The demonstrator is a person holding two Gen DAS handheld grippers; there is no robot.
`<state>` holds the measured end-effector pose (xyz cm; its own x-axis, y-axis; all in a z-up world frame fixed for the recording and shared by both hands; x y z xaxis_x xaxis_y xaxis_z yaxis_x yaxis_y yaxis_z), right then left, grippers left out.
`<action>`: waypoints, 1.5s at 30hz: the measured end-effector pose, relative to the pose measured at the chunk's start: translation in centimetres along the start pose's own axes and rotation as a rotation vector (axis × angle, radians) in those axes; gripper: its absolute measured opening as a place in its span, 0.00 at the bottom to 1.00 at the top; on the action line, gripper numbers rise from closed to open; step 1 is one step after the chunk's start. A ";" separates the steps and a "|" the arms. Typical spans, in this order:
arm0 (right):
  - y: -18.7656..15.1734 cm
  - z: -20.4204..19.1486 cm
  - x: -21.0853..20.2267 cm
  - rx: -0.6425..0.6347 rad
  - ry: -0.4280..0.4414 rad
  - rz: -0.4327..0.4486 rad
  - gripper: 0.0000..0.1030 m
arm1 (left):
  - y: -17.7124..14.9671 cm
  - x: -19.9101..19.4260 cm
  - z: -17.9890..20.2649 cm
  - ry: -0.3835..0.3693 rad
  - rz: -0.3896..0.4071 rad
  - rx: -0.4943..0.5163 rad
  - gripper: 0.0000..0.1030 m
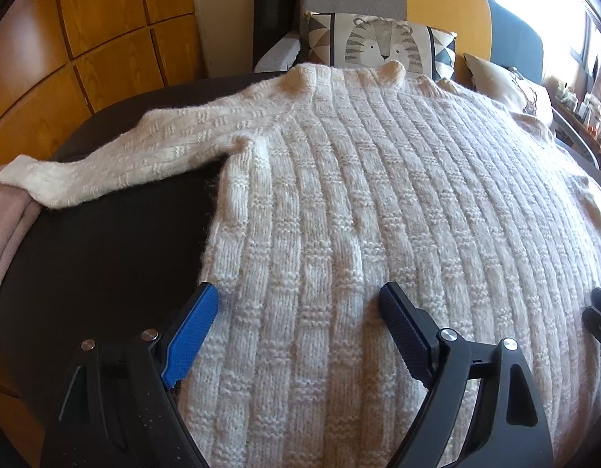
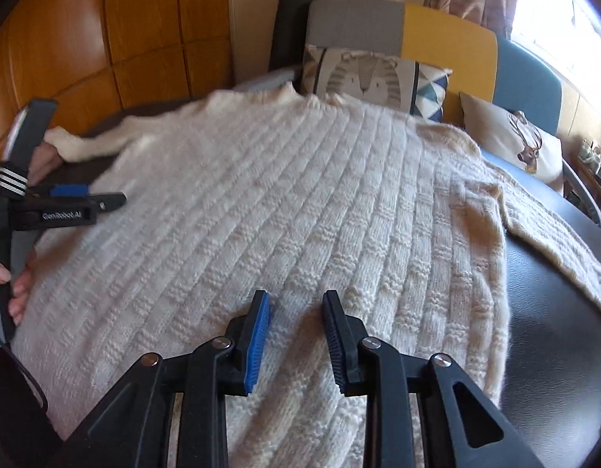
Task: Fold clothes
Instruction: 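Move the right gripper across the sweater toward the other sleeve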
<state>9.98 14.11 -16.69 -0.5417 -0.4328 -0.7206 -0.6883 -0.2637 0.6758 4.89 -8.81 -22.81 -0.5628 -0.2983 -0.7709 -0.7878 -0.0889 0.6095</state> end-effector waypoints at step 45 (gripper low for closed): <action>22.0 15.0 19.4 0.016 -0.163 -0.114 0.16 | 5.8 4.4 2.7 0.020 0.131 0.014 0.97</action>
<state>-22.90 12.79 -18.14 -0.5301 -0.2551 -0.8087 -0.7566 -0.2883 0.5869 -2.82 -8.10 -23.15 -0.6561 -0.3258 -0.6807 -0.7113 -0.0343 0.7020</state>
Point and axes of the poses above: each gripper's, at about its wrist camera, not at the fingertips, and x roughly the way its jaws point, z to its right, y to its top, the point moved 9 cm from there along x, roughly the way its jaws point, and after that the axes turned 11 degrees about y, right-handed, at the moved point
